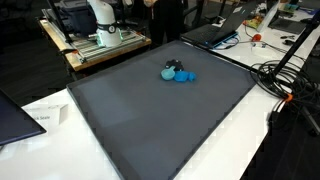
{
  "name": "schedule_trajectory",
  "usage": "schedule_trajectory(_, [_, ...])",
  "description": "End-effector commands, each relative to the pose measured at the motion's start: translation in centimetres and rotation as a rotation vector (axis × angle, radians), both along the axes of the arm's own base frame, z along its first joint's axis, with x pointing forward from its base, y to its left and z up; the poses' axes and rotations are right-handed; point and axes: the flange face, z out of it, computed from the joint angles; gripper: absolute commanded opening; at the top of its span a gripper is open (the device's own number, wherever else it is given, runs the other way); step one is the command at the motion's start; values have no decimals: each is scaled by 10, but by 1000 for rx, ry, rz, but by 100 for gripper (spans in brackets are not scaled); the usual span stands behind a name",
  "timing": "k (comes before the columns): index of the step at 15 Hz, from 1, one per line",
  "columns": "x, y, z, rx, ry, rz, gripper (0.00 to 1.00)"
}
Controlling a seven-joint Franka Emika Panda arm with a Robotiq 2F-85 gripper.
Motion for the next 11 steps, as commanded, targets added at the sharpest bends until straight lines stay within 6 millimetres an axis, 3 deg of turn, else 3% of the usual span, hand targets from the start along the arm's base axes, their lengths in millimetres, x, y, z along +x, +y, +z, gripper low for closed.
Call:
schedule_trajectory(1, [5, -18, 25, 113, -37, -161, 100])
schedule_trajectory(3, [5, -31, 28, 106, -72, -207, 100])
schedule_trajectory(11, [7, -25, 20, 95, -33, -163, 100])
